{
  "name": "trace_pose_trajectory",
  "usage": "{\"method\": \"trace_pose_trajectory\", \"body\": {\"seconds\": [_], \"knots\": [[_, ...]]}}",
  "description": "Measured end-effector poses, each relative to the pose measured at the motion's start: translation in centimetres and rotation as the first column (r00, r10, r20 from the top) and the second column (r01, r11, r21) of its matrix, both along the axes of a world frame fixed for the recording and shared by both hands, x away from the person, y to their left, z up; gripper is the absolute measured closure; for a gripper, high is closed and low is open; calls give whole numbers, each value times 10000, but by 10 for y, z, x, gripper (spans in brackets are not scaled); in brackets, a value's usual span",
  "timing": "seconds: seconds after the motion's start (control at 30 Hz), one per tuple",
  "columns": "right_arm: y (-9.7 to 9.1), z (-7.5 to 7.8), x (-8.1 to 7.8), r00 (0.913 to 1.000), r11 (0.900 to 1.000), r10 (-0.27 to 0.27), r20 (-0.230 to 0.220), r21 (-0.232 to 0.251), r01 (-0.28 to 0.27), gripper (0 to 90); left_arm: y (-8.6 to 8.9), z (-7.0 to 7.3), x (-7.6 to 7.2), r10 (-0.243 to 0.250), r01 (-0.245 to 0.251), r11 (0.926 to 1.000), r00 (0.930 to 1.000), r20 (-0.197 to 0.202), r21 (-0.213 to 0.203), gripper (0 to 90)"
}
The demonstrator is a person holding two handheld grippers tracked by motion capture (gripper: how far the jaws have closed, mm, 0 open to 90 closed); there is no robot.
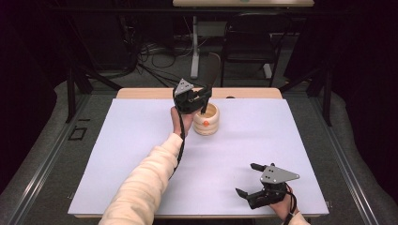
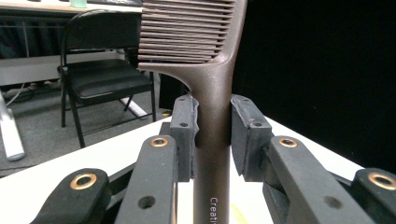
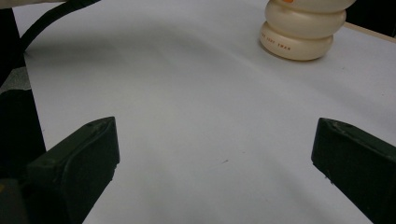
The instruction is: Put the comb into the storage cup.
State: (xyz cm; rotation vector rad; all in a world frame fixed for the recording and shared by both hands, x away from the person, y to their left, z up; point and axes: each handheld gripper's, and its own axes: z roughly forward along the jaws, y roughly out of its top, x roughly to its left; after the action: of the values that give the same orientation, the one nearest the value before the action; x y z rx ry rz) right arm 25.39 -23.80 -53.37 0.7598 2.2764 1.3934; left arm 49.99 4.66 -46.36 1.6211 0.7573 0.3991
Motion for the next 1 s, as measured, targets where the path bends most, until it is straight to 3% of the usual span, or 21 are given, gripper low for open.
{"method": "trace_pose_trajectory", "body": {"seconds": [0.7,1.0], "knots": [[0,0,0,10000,10000,4,-2,-3,-4,6,-1,-19,1,-316,319,9994,9992,-254,120,723],[0,0,0,10000,10000,15,-5,-14,-15,6,-2,-24,1,-415,429,9981,9986,-323,432,723]]}}
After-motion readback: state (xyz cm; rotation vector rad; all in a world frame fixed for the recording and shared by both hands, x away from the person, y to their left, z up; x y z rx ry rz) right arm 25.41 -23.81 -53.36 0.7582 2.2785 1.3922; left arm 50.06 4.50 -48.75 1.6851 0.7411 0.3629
